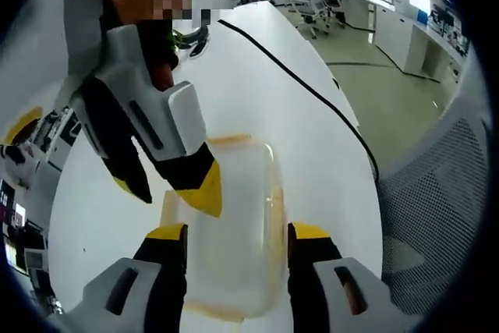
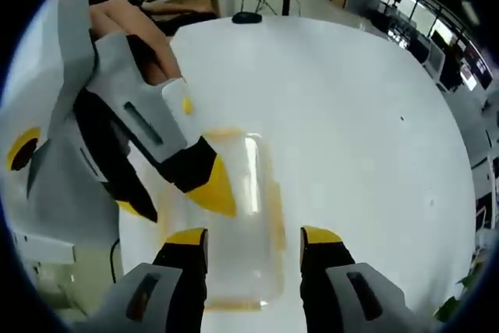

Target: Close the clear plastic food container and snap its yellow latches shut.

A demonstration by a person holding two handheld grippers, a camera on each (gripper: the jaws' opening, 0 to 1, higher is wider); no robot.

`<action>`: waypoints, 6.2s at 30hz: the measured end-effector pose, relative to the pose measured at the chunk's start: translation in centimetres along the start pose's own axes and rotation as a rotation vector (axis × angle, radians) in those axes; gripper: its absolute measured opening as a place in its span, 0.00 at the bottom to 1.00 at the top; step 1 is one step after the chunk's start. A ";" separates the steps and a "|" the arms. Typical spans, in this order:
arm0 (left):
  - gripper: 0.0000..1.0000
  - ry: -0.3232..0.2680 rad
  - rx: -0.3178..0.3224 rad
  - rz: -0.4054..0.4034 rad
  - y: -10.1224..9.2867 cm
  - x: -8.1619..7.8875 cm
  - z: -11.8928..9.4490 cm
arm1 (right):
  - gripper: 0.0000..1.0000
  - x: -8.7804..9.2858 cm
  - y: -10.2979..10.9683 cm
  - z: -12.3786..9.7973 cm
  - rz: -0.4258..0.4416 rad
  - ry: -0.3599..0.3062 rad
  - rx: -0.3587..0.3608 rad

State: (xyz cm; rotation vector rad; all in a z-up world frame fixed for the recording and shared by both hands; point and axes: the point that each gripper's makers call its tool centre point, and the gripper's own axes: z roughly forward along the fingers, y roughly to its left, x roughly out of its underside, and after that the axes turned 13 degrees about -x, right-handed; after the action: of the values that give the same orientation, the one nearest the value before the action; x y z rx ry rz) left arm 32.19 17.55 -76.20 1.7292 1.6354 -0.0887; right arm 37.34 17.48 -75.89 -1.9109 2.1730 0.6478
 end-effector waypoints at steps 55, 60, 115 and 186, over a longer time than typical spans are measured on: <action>0.77 0.084 0.065 -0.002 1.4 4.7 1.4 | 0.74 4.5 2.4 0.5 -0.073 0.069 0.093; 0.78 0.084 0.072 0.006 1.5 4.8 1.5 | 0.72 4.9 2.6 1.4 -0.084 0.090 0.081; 0.76 0.103 0.049 -0.005 1.4 9.5 -2.1 | 0.67 -0.6 4.1 3.6 -0.094 0.122 0.102; 0.76 0.143 -0.002 -0.066 2.5 18.1 -7.2 | 0.68 -10.3 3.6 8.6 -0.150 0.102 0.115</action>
State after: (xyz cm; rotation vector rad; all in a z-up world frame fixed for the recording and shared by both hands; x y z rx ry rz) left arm 34.73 36.80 -79.28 1.7139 1.7956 0.0056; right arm 34.14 30.74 -78.58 -2.0616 2.0498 0.3985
